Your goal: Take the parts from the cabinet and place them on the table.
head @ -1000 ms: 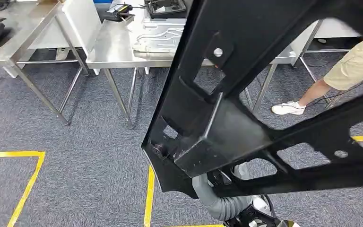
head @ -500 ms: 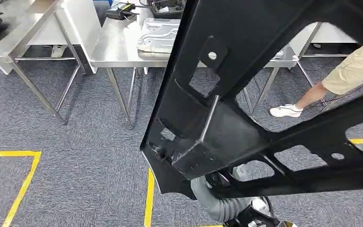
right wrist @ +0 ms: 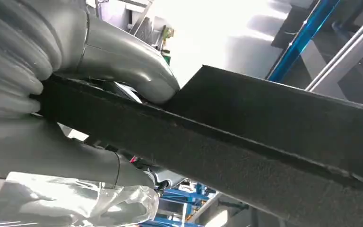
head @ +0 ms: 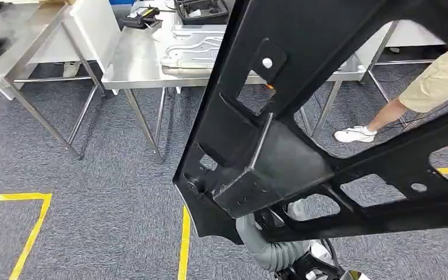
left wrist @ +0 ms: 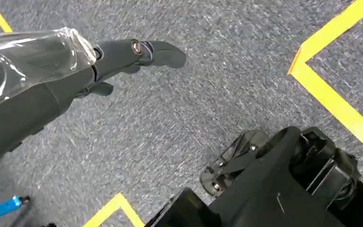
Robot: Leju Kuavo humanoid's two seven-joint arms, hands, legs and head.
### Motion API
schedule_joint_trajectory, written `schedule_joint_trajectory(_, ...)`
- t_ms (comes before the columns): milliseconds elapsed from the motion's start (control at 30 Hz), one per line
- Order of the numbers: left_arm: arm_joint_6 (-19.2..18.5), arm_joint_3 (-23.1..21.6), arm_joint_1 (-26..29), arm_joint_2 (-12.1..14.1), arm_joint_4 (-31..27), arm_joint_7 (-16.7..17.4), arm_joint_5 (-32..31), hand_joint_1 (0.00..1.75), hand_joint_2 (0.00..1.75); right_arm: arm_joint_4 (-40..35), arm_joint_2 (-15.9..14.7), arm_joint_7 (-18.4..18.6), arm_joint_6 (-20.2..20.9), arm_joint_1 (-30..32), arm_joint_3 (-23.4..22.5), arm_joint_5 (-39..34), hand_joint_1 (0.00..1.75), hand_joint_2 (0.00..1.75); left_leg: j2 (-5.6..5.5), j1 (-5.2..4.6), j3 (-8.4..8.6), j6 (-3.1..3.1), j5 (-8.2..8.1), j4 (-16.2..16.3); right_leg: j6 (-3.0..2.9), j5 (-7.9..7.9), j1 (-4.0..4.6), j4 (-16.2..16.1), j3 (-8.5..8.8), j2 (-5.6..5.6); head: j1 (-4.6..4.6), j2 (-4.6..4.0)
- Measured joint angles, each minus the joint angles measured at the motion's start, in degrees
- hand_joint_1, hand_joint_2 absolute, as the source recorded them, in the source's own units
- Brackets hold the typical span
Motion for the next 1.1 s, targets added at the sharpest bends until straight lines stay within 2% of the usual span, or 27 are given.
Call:
schedule_joint_trajectory(67, -0.04, -0.04, 0.28, 0.02, 0.00, 0.11, -0.04, 0.00, 1.75, 0.00, 0.00, -0.02, 0.00, -0.02, 0.00, 0.00, 1.75, 1.75, -0.01, 0.11, 4.94, 0.29, 6.29, -11.54, 0.38, -0.46, -0.03, 0.00, 0.83, 0.33, 0.00, 0.00)
schedule_joint_trajectory(100, -0.07, -0.07, 0.53, 0.00, 0.00, 0.15, -0.04, 0.00, 1.75, 0.00, 0.00, -0.02, 0.00, -0.02, 0.00, 0.00, 1.75, 1.75, -0.01, 0.04, 6.25, 0.58, 6.99, -14.95, 0.65, -0.64, -0.01, -0.08, 0.89, 0.34, 0.00, 0.00)
schedule_joint_trajectory(133, -0.07, -0.07, 0.61, 0.00, 0.00, 0.15, -0.04, 0.00, 1.75, 0.00, -0.02, -0.04, 0.00, -0.11, 0.00, 0.00, 1.75, 1.75, -0.15, -0.35, 6.74, 0.86, 6.29, -16.06, 1.00, -0.86, 0.43, 0.17, 0.77, 0.52, -0.07, 0.00)
schedule_joint_trajectory(233, -0.22, -0.07, 0.66, 0.00, 0.00, 0.13, 0.00, 0.00, 1.75, 0.00, 0.00, 0.09, 0.02, -0.17, 0.02, 0.09, 1.75, 1.75, -0.34, -0.57, 6.49, 2.20, 6.13, -15.83, 1.88, -0.79, 0.28, -0.26, 0.66, 0.46, 0.07, 0.00)
schedule_joint_trajectory(267, -0.22, -0.07, 0.66, -0.02, 0.00, 0.13, 0.00, 0.00, 1.75, 0.00, 0.00, 0.09, 0.02, -0.17, 0.02, 0.15, 1.75, 1.75, -0.35, -0.15, 7.05, 2.76, 6.49, -16.41, 2.30, -1.17, 0.21, -0.11, 0.73, 0.47, 0.00, 0.00)
schedule_joint_trajectory(300, -0.22, -0.07, 0.65, -0.04, 0.00, 0.13, -0.02, 0.00, 1.75, 0.00, 0.00, 0.09, 0.02, -0.20, 0.02, 0.15, 1.75, 1.75, -0.33, -0.17, 7.46, 3.01, 6.44, -16.67, 2.44, -1.82, 0.06, 1.18, 0.49, 0.22, 0.11, 0.00)
schedule_joint_trajectory(333, -0.22, -0.09, 0.67, -0.04, 0.00, 0.17, -0.02, 0.00, 1.75, 0.00, 0.00, 0.09, 0.00, -0.34, 0.02, 0.15, 1.75, 1.75, -0.20, -0.16, 7.68, 3.44, 6.29, -16.73, 2.54, -3.64, 0.14, 4.71, -1.25, 0.19, 0.18, 0.00)
schedule_joint_trajectory(400, -0.24, -0.09, 0.81, -0.09, 0.00, 0.17, -0.02, 0.00, 1.75, 0.00, 0.00, 0.09, 0.00, -0.15, 0.02, 0.17, 1.75, 1.75, -0.12, -0.35, 7.88, 3.79, 6.01, -16.70, 2.78, -7.71, 0.13, 15.14, -6.98, 0.18, 0.20, 0.00)
schedule_joint_trajectory(433, -0.24, -0.09, 0.84, -0.09, 0.00, 0.17, -0.02, 0.00, 1.75, 0.00, 0.00, 0.11, 0.00, -0.07, 0.02, 0.15, 1.75, 1.75, -0.12, -0.42, 7.97, 3.94, 5.84, -16.68, 2.87, -8.34, 0.12, 18.88, -9.34, 0.18, 0.18, 0.00)
schedule_joint_trajectory(467, -0.24, -0.09, 0.89, -0.09, 0.00, 0.17, -0.02, 0.00, 1.75, 0.00, 0.00, 0.17, 0.00, -0.04, 0.02, 0.15, 1.75, 1.75, -0.15, -0.45, 8.18, 3.94, 5.67, -16.67, 2.89, -7.67, 0.12, 19.67, -10.31, 0.17, 0.20, 0.00)
schedule_joint_trajectory(500, -0.24, -0.09, 0.91, -0.09, 0.00, 0.17, -0.02, 0.00, 1.75, 0.00, 0.00, 0.15, 0.00, -0.05, 0.02, 0.18, 1.75, 1.75, -0.22, -0.45, 8.53, 3.90, 5.40, -16.67, 2.86, -5.77, 0.12, 17.84, -9.84, 0.17, 0.20, 0.00)
schedule_joint_trajectory(533, -0.24, -0.09, 0.98, -0.09, 0.00, 0.17, -0.02, 0.00, 1.75, 0.00, 0.00, 0.15, 0.00, -0.06, 0.02, 0.17, 1.75, 1.75, -0.32, -0.44, 9.04, 3.83, 5.06, -16.66, 2.77, -2.83, 0.12, 13.62, -8.07, 0.17, 0.20, 0.00)
schedule_joint_trajectory(567, -0.24, -0.09, 1.04, -0.09, 0.00, 0.17, -0.02, 0.00, 1.75, 0.00, 0.00, 0.15, 0.00, -0.10, 0.02, 0.17, 1.75, 1.75, -0.38, -0.42, 9.67, 3.64, 4.64, -16.66, 2.63, 0.35, 0.11, 8.00, -5.55, 0.12, 0.20, 0.00)
schedule_joint_trajectory(600, -0.24, -0.09, 1.15, -0.11, 0.00, 0.17, -0.02, 0.00, 1.75, 0.00, 0.00, 0.15, 0.00, -0.14, 0.02, 0.17, 1.75, 1.75, -0.40, -0.46, 10.00, 3.36, 4.17, -16.70, 2.45, 2.71, 0.12, 2.86, -3.26, -0.12, 0.20, 0.00)
schedule_joint_trajectory(633, -0.24, -0.09, 1.17, -0.11, 0.00, 0.17, -0.02, 0.00, 1.75, 0.00, 0.00, 0.15, 0.00, -0.19, 0.02, 0.17, 1.75, 1.75, -0.39, -1.01, 10.06, 2.92, 3.60, -16.44, 2.23, 1.51, 0.55, 0.90, -2.07, -0.16, 0.17, 0.00)
schedule_joint_trajectory(667, -0.24, -0.09, 1.16, -0.11, 0.00, 0.17, -0.02, 0.00, 1.75, 0.02, 0.00, 0.15, 0.00, -0.25, 0.04, 0.22, 1.75, 1.75, -0.35, -0.94, 10.04, 2.70, 3.41, -16.56, 1.61, 1.23, 0.42, 0.83, -2.18, -0.04, 0.09, 0.00)
schedule_joint_trajectory(733, -0.24, -0.09, 1.14, -0.11, 0.00, 0.17, -0.02, 0.00, 1.75, 0.00, -0.02, 0.20, 0.00, -0.15, 0.04, 0.20, 1.75, 1.75, -0.27, -0.74, 10.22, 2.22, 3.13, -16.85, 0.96, 0.80, 0.69, 0.77, -2.24, 0.10, 0.09, 0.00)
schedule_joint_trajectory(800, -0.24, -0.11, 1.12, -0.07, 0.00, 0.17, -0.04, 0.00, 1.75, -0.02, -0.02, 0.20, 0.00, -0.26, 0.04, 0.31, 1.75, 1.75, -0.26, -0.51, 10.26, 1.44, 2.20, -15.48, 0.30, 0.64, 0.26, 0.29, -1.42, 0.18, 0.17, 0.00)
schedule_joint_trajectory(833, -0.24, -0.11, 1.09, -0.09, 0.00, 0.17, -0.02, 0.00, 1.75, -0.02, 0.00, 0.17, 0.00, -0.28, 0.04, 0.46, 1.75, 1.75, -0.20, -0.51, 8.68, 1.04, 0.93, -12.28, -0.16, 0.28, 0.15, 0.29, -1.03, -0.02, -0.11, 0.00)
schedule_joint_trajectory(900, -0.17, -0.05, 0.80, -0.09, 0.00, 0.00, 0.15, 0.00, 1.75, -0.02, 0.02, 0.20, 0.00, -0.27, 0.07, 0.48, 1.75, 1.75, -0.19, -0.20, 2.79, 0.41, -2.67, -2.04, -0.35, -0.35, 0.16, 0.30, -0.42, -0.12, -0.18, 0.00)
schedule_joint_trajectory(933, -0.17, 0.00, 0.28, -0.09, 0.00, -0.02, 0.15, 0.00, 1.75, 0.00, -0.02, 0.26, 0.00, -0.22, 0.07, 0.48, 1.75, 1.75, -0.18, -0.18, 0.10, 0.20, -3.63, 2.25, -0.32, -0.75, 0.16, 0.31, -0.05, -0.23, -0.15, 0.00)
schedule_joint_trajectory(967, -0.17, 0.00, 0.03, -0.09, 0.00, -0.02, 0.15, 0.00, 1.75, 0.00, 0.00, 0.28, 0.00, -0.18, 0.09, 0.48, 1.75, 1.75, -0.16, -0.14, -1.37, 0.12, -3.13, 3.80, -0.28, -1.15, 0.16, 0.31, 0.46, -0.23, -0.15, 0.00)
schedule_joint_trajectory(1000, -0.17, 0.00, -0.01, -0.09, 0.00, -0.02, 0.15, 0.00, 1.75, 0.00, 0.00, 0.28, 0.00, -0.19, 0.09, 0.48, 1.75, 1.75, -0.16, -0.11, -1.22, 0.12, -1.21, 2.27, -0.22, -1.62, 0.13, 0.30, 1.15, -0.16, -0.15, 0.00)
schedule_joint_trajectory(1033, -0.20, 0.00, 0.04, -0.09, 0.00, 0.00, 0.15, 0.00, 1.75, 0.00, 0.00, 0.28, 0.00, -0.18, 0.09, 0.50, 1.75, 1.75, -0.16, -0.07, 0.08, 0.28, 1.71, -1.54, -0.11, -2.11, 0.13, 0.29, 1.93, 0.01, -0.17, 0.00)
schedule_joint_trajectory(1100, -0.22, -0.02, 0.41, -0.09, 0.00, 0.11, 0.13, 0.00, 1.75, 0.00, 0.00, 0.28, 0.00, -0.20, 0.09, 0.48, 1.75, 1.75, -0.16, -0.04, 4.03, 0.72, 8.26, -12.47, 0.33, -3.25, 0.10, 0.24, 3.62, 0.22, -0.17, 0.00)
